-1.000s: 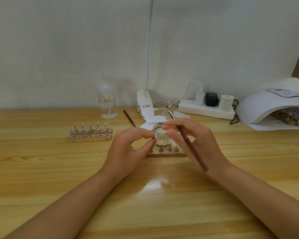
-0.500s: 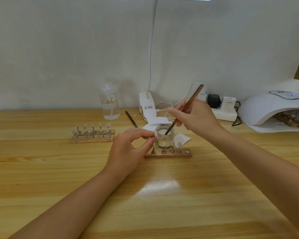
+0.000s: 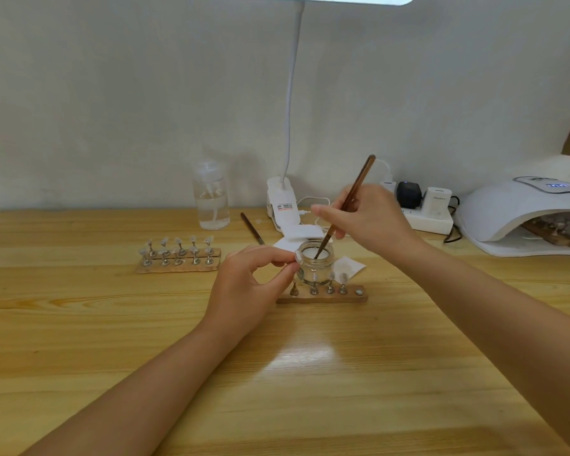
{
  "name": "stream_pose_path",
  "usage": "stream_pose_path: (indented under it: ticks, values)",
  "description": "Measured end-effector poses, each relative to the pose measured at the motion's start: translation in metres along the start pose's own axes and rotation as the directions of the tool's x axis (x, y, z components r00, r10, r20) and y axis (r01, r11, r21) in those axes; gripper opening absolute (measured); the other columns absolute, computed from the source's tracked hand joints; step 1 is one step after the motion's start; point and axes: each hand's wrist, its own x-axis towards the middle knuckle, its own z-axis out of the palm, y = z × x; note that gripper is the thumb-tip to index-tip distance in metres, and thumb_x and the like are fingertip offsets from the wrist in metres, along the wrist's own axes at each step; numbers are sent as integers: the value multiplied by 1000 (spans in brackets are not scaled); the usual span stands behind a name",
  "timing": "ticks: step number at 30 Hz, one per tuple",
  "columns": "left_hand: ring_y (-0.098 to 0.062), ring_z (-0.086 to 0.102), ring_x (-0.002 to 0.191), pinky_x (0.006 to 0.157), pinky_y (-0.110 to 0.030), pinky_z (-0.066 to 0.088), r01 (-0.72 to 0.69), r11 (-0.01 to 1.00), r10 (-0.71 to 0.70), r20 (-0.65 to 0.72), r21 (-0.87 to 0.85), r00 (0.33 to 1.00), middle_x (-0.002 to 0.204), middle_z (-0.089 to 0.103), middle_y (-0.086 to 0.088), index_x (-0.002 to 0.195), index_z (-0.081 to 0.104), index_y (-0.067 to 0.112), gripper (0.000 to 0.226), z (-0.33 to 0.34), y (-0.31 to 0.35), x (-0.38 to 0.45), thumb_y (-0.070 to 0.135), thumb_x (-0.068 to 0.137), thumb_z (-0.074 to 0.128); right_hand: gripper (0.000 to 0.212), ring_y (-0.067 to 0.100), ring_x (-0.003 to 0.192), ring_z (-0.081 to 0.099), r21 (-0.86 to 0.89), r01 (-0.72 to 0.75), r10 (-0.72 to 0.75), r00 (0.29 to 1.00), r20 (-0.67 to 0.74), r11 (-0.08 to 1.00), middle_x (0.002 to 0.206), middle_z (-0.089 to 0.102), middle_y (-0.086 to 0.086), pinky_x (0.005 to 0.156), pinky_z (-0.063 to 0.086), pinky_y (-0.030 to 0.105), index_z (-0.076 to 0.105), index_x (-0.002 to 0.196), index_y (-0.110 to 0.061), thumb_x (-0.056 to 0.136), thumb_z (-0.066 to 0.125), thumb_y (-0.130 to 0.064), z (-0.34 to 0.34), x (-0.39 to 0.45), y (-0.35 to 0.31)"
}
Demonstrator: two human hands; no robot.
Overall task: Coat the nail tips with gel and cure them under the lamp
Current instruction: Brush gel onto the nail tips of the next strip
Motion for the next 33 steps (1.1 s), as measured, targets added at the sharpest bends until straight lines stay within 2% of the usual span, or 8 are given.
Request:
stream_pose_path:
  ticks: [2, 4, 8, 12, 20, 26, 31, 33]
  values:
    - [-4, 61, 79, 83, -37, 50, 13, 1000, -13, 0, 0, 1000, 77, 65, 18, 80, 65, 34, 28, 0, 0, 0, 8, 75, 72, 26, -5, 50, 58, 66, -23, 24, 999, -23, 998, 46, 59, -10, 53, 41, 4, 59, 64, -19, 81, 67, -37, -6, 2, 1]
    - [-4, 61, 79, 83, -37, 49, 29, 1000, -29, 0, -2, 1000, 77, 66, 17, 80, 65, 35, 28, 0, 1, 0, 8, 74, 72, 26, -7, 49, 57, 124, -63, 66, 998, -17, 990, 45, 59, -10, 50, 39, 1, 62, 69, -14, 81, 68, -36, -10, 2, 5]
    - [-4, 61, 80, 82, -29, 49, 51, 999, -51, 11, -5, 999, 78, 65, 20, 81, 65, 35, 29, 0, 1, 0, 7, 75, 72, 26, -8, 46, 53, 167, -130, 134, 991, -16, 977, 43, 59, -10, 47, 39, 5, 59, 67, -17, 81, 67, -37, -15, -2, 13]
    - [-2, 61, 81, 81, -21, 47, 69, 998, -69, 21, -3, 997, 78, 65, 20, 80, 65, 35, 29, 0, 1, 0, 7, 75, 71, 26, -8, 39, 49, 229, -168, 186, 981, -59, 959, 44, 59, -7, 53, 36, 18, 58, 63, -19, 83, 66, -35, -20, -4, 16]
    - [-4, 61, 79, 80, -15, 46, 98, 995, -98, 10, -14, 995, 78, 67, 12, 80, 66, 33, 29, 0, -1, 0, 5, 76, 71, 29, -4, 36, 46, 317, -167, 212, 971, -111, 933, 44, 59, -6, 53, 33, 21, 55, 61, -18, 83, 67, -33, -27, -7, 21]
    - [-7, 61, 83, 79, -11, 45, 136, 991, -135, 19, -12, 991, 79, 67, 11, 80, 67, 31, 27, 0, -1, 1, 5, 76, 70, 13, -1, 47, 52, 516, -24, 152, 966, -207, 856, 57, 64, -6, 49, 42, 10, 68, 77, -19, 86, 63, -27, -14, -26, 14]
    - [-11, 60, 84, 79, -10, 43, 128, 992, -128, 29, 5, 991, 80, 67, 6, 83, 70, 23, 22, 0, -1, 1, 2, 77, 68, 9, -1, 70, 60, 363, 192, -69, 943, -326, 912, 77, 65, -14, 63, 47, 11, 66, 87, -29, 86, 58, -25, 19, -61, 6]
    - [-12, 60, 85, 80, -11, 43, 128, 992, -129, 35, 12, 991, 81, 67, 6, 84, 70, 21, 21, 0, -2, 2, 1, 78, 67, 12, 0, 76, 63, 324, 278, -167, 928, -332, 904, 79, 65, -15, 69, 47, 10, 66, 92, -25, 85, 56, -26, 24, -67, 4]
